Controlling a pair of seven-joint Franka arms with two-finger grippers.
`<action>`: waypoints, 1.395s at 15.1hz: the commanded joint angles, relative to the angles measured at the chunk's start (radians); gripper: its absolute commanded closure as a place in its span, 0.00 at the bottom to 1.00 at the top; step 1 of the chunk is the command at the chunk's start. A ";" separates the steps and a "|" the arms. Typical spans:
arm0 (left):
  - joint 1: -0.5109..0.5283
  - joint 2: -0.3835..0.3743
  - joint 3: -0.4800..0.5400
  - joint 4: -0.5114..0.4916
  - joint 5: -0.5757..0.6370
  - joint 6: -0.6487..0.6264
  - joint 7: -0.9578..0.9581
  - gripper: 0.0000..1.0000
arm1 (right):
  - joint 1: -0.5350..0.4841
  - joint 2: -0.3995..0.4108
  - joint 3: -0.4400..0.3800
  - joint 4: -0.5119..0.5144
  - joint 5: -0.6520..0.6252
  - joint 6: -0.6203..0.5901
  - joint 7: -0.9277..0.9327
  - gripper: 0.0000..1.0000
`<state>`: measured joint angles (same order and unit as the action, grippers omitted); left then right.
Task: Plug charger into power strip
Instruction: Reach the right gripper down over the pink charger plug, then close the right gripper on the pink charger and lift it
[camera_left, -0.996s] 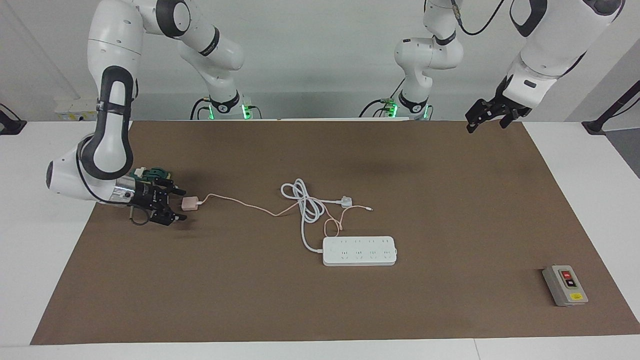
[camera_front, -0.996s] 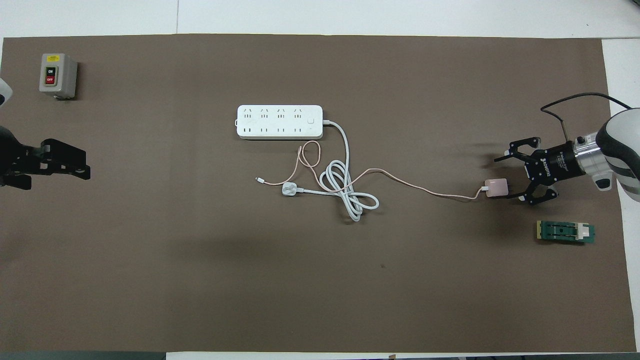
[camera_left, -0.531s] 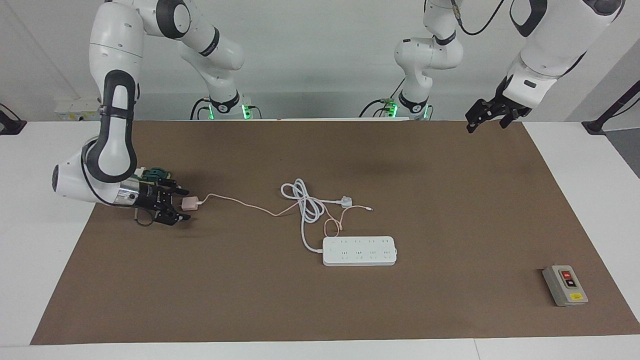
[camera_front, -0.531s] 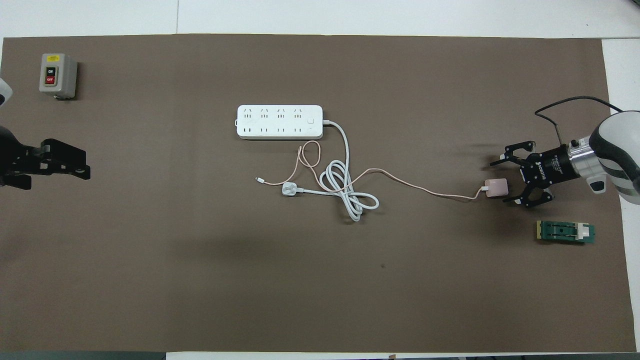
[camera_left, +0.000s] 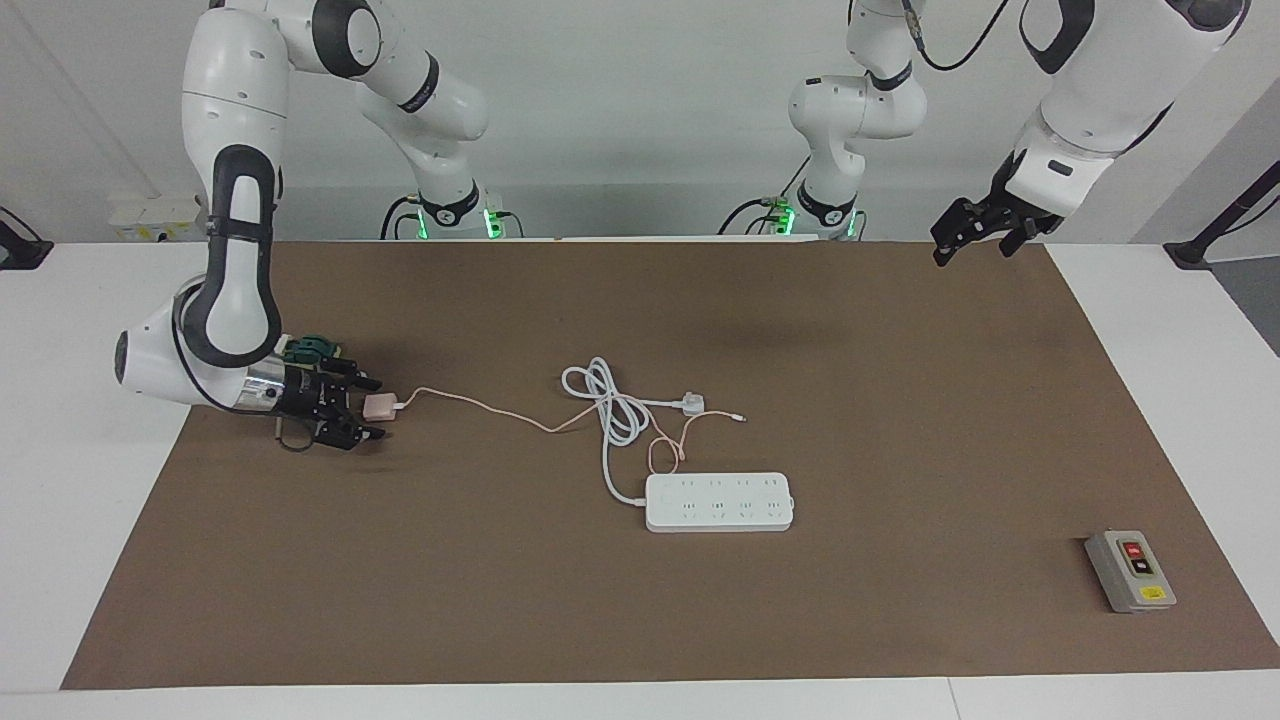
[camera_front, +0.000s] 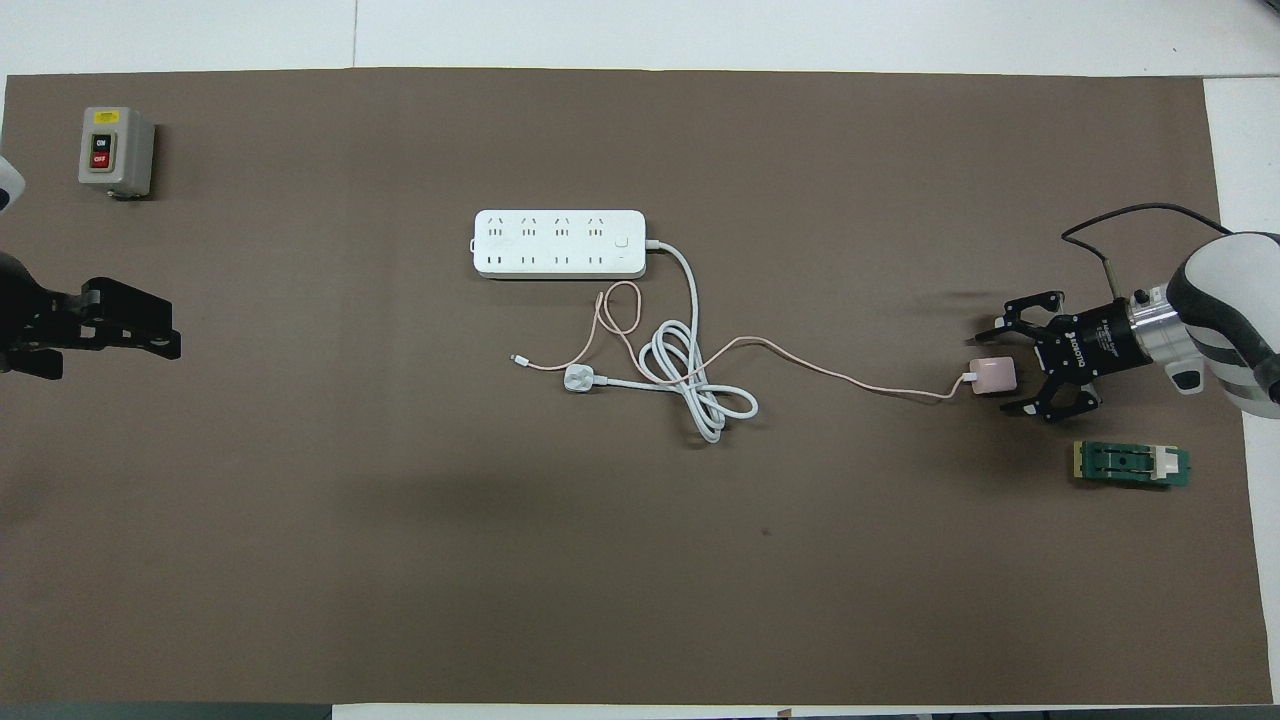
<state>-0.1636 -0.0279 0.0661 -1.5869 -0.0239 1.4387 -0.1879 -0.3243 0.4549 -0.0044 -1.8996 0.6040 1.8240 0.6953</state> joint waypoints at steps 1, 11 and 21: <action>0.012 -0.029 -0.005 -0.030 -0.007 0.014 0.008 0.00 | -0.001 -0.016 0.001 -0.026 -0.001 0.021 -0.028 0.59; 0.012 -0.029 -0.005 -0.030 -0.007 0.014 0.008 0.00 | 0.014 -0.016 0.003 0.008 -0.001 0.003 0.073 1.00; 0.162 0.063 0.001 -0.038 -0.378 0.121 0.094 0.00 | 0.316 -0.139 0.012 0.240 0.011 -0.143 0.459 1.00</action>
<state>-0.0271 -0.0042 0.0725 -1.6121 -0.2730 1.5469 -0.1424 -0.0666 0.3677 0.0045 -1.6635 0.6050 1.6844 1.0801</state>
